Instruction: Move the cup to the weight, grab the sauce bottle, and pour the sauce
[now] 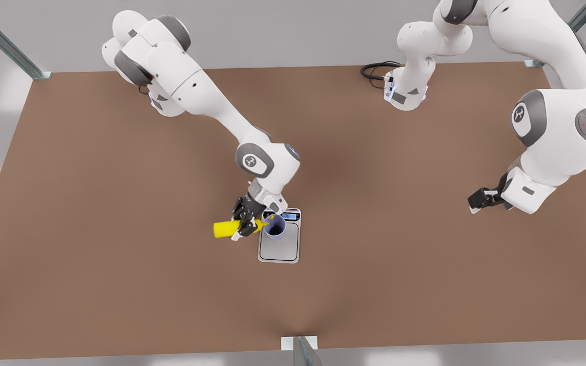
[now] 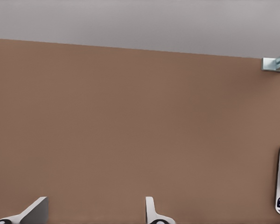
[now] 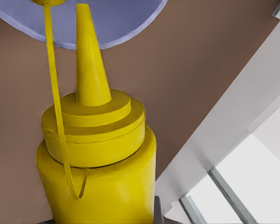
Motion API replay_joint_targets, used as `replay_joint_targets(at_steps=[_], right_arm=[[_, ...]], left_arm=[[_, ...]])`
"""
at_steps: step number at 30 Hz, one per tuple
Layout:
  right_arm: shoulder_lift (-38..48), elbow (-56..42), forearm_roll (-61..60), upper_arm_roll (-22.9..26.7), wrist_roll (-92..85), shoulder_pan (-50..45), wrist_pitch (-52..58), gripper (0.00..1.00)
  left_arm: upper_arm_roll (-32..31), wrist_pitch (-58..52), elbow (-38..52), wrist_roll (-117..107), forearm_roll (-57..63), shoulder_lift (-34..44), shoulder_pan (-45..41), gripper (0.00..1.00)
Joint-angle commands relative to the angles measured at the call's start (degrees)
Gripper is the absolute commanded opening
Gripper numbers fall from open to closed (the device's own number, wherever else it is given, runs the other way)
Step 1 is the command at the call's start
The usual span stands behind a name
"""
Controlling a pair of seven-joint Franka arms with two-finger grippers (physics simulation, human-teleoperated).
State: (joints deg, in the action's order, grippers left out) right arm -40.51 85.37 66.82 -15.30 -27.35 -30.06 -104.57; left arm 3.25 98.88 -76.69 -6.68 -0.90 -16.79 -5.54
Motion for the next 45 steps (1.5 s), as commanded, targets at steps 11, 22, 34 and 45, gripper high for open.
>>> replay_joint_targets(at_steps=[11,22,34,45], right_arm=[[-0.2,-0.1,0.1,-0.1,0.0,-0.1,0.1,0.56],[0.7,-7.5,-22.3,0.2,0.5,7.0,0.2,0.56],[2.1,-8.1,-60.2,0.0,-37.0,29.5,-3.4,0.56],[-0.5,-1.6,-104.1,0.0,-79.9,44.1,-4.2,0.56]], left_arm=[[0.1,1.7,0.7,0.0,0.3,-0.2,0.1,1.00],[-0.1,1.6,0.8,-0.2,0.1,0.4,0.0,1.00],[-0.2,1.7,0.8,0.0,0.2,-0.2,0.0,1.00],[-0.3,2.1,0.7,-0.1,0.1,-0.7,0.0,1.00]])
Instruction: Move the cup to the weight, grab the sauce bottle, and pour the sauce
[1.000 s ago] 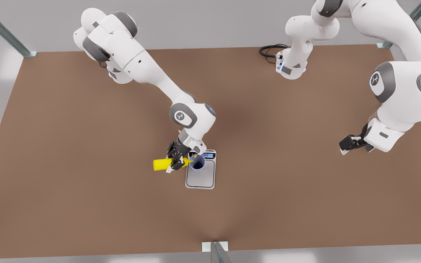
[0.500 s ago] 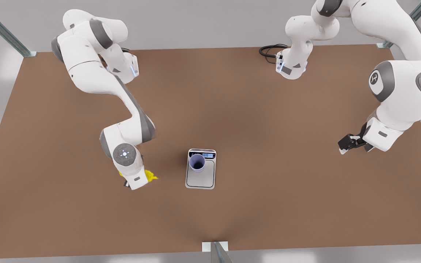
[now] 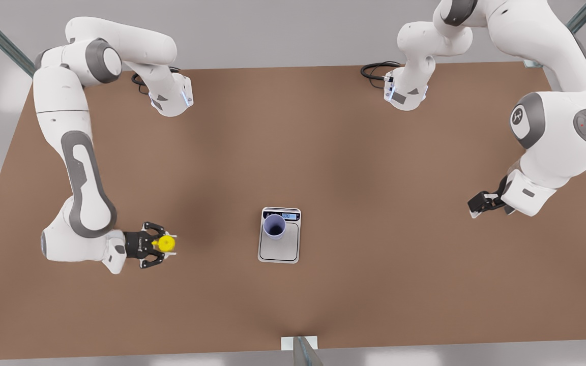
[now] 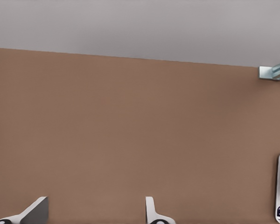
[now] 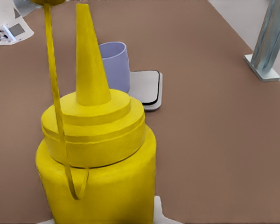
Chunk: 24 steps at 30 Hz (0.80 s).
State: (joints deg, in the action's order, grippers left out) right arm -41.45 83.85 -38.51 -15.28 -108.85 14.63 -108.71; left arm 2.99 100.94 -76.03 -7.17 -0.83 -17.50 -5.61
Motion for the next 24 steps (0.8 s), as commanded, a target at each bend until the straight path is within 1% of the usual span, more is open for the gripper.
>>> replay_joint_targets(at_steps=[1,4,7,13,16,18,24], right_arm=[[-0.1,0.3,-1.2,0.0,-1.4,0.1,0.0,0.56],[-1.3,3.9,-9.4,0.0,-11.9,2.2,0.2,0.56],[-3.8,4.1,-14.5,0.0,-16.6,3.2,3.5,0.56],[-5.7,4.2,-15.3,0.2,-13.4,3.1,3.6,0.56],[-7.9,4.0,-15.1,0.3,-14.5,2.9,3.0,0.57],[-8.3,3.9,-15.0,0.4,-15.6,2.6,1.5,0.57],[-9.4,3.8,-15.1,0.3,-15.6,2.5,1.4,0.58]], left_arm=[[0.0,0.0,0.0,-0.2,0.0,0.0,0.0,1.00],[0.0,0.0,0.0,0.5,0.0,0.0,0.0,1.00],[0.0,0.0,0.0,0.5,0.0,0.0,0.0,1.00],[0.0,0.0,0.0,0.5,0.1,0.0,0.0,1.00],[0.1,0.0,0.0,0.5,0.1,0.0,0.0,1.00],[0.1,0.1,0.0,0.5,0.1,0.0,0.0,1.00],[0.1,0.3,0.0,0.5,0.1,0.0,0.0,1.00]])
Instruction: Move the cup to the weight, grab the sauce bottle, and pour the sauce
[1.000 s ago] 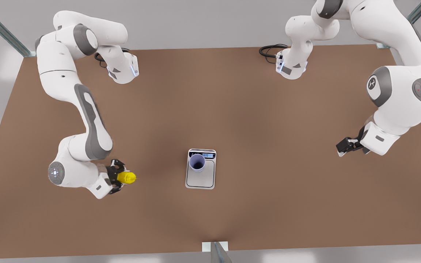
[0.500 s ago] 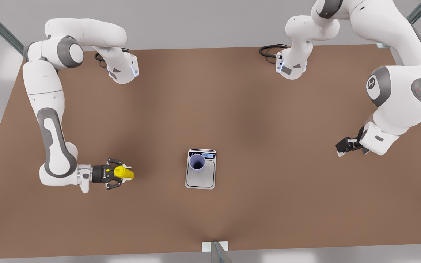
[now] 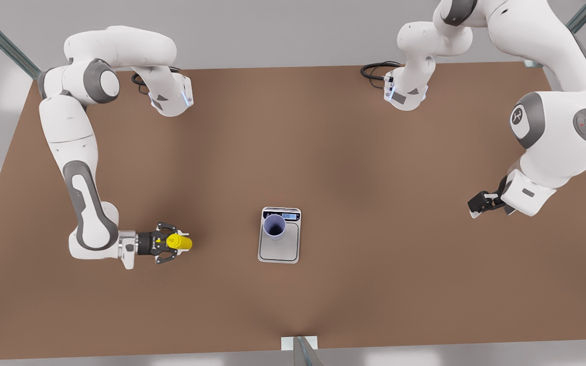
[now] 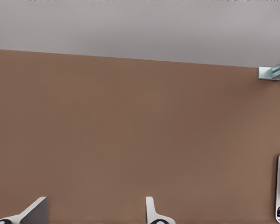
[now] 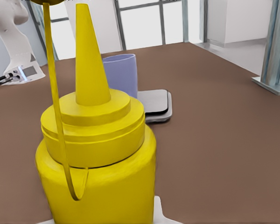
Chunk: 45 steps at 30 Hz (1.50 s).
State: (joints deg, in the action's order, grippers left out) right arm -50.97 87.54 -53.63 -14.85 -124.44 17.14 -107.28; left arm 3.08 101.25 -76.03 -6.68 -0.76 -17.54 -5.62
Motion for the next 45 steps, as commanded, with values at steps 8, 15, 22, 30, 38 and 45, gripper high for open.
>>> replay_joint_targets(at_steps=[8,15,22,30,38,45], right_arm=[[0.0,0.0,-0.2,-0.1,0.3,-0.5,-0.7,0.65],[-0.1,0.0,-0.1,-0.1,0.2,-0.4,-1.0,0.70],[-0.1,0.1,-0.1,-0.1,0.4,-0.3,-0.8,1.00],[0.2,1.6,1.7,1.0,0.2,3.0,3.4,1.00],[11.1,-10.9,33.4,0.6,45.0,13.4,19.8,1.00],[28.5,-14.9,48.9,17.2,107.5,-17.8,17.4,1.00]], left_arm=[[0.0,0.0,0.0,0.0,0.0,0.1,0.0,1.00],[0.0,0.0,0.0,0.0,0.0,0.1,0.0,1.00],[0.0,0.1,0.0,0.0,0.0,0.0,0.0,1.00],[0.0,0.1,0.0,0.0,0.0,0.0,0.0,1.00],[0.0,0.1,0.0,0.0,0.0,0.1,0.0,1.00],[0.0,0.1,0.0,0.0,0.0,0.0,0.0,1.00]])
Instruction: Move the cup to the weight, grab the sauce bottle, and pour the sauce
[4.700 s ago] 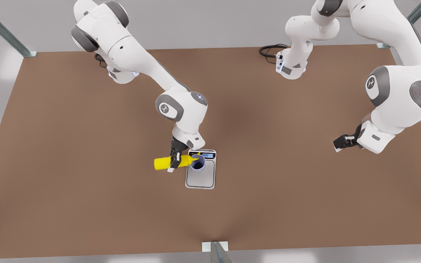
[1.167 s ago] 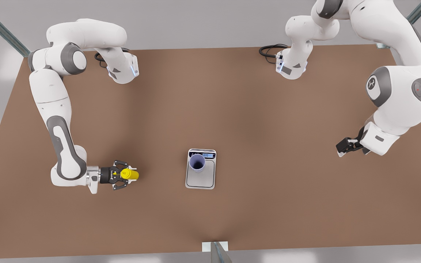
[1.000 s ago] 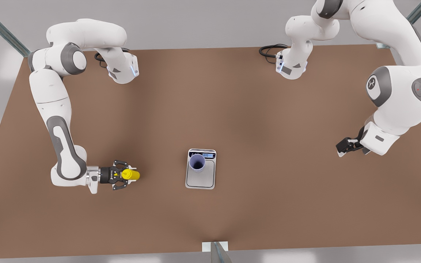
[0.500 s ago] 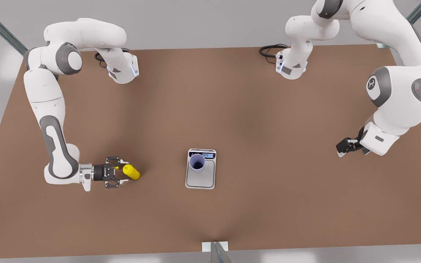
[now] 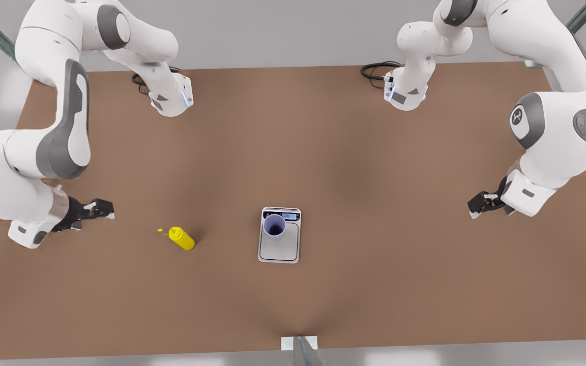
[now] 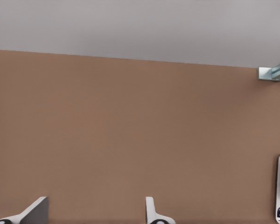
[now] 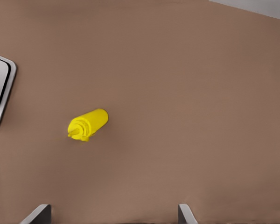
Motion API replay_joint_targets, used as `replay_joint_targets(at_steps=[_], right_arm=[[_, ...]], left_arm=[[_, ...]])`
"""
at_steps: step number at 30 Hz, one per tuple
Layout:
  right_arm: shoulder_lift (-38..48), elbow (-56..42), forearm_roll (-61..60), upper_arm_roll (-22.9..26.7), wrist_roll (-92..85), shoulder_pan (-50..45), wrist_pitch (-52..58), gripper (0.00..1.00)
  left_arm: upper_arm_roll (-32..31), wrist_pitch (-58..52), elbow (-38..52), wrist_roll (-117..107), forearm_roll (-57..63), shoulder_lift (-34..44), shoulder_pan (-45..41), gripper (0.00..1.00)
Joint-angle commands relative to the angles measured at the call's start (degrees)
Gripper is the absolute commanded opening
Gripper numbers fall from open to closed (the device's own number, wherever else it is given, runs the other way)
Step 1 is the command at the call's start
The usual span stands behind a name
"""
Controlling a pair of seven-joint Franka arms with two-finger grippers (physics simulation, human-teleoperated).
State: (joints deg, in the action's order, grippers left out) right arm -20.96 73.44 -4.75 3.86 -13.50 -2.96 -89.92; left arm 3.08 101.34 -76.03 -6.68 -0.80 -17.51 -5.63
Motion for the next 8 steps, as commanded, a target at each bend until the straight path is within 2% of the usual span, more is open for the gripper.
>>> replay_joint_targets(at_steps=[1,5,8], right_arm=[[1.7,1.2,-0.1,1.6,2.8,-2.0,-0.1,1.00],[8.8,5.0,-0.3,4.6,10.4,-8.4,-0.1,1.00],[9.9,5.8,-0.5,4.7,10.3,-8.0,-0.1,1.00]], left_arm=[[0.0,0.0,0.1,0.0,0.0,0.0,0.0,1.00],[0.0,0.0,0.0,0.0,0.0,0.0,0.0,1.00],[0.0,0.0,0.0,0.0,0.0,0.0,0.0,1.00]])
